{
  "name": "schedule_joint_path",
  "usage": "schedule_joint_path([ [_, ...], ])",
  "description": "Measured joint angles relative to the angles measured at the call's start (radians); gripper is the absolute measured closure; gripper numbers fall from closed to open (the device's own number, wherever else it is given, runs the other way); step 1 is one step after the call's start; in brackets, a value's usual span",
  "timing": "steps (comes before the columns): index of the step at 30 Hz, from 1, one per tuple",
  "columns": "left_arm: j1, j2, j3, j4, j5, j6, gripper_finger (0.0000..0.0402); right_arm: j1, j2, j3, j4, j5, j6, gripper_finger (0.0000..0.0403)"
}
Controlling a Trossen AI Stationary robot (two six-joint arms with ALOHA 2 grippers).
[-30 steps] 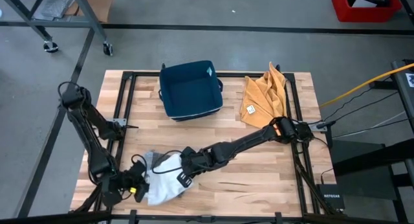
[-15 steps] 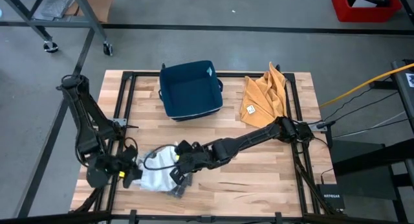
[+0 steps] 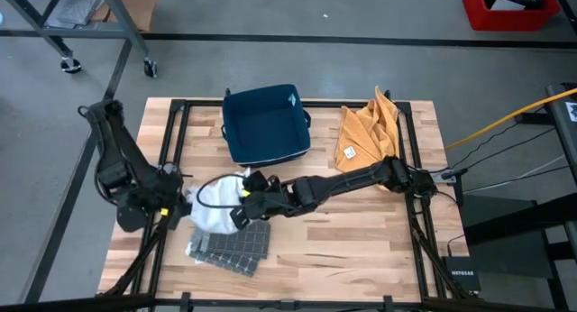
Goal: Fold towel
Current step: Stack the folded white patterned towel on top of the folded gray patterned towel
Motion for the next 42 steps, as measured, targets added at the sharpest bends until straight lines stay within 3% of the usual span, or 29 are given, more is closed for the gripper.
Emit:
schedule_joint_path([
  [14,0.096,0.025,-0.012,-0.042,0.032,0.180,0.0400,0.052,0.002,-0.028,-0.060,0.125,0.128,0.0390],
  [22,0.081,0.128,-0.023,-0.021,0.131,0.174,0.0400,0.115,0.005,-0.115,-0.013,0.183,0.247,0.0390],
  [30,0.037,0.248,-0.024,0.089,0.210,0.163,0.0400,0.167,0.004,-0.239,0.192,0.176,0.325,0.0389],
  [36,-0.002,0.333,-0.024,0.135,0.283,0.097,0.0400,0.220,0.004,-0.333,0.316,0.173,0.418,0.0387],
  [42,-0.034,0.400,-0.024,0.145,0.348,-0.010,0.0385,0.261,0.004,-0.366,0.331,0.172,0.491,0.0387],
])
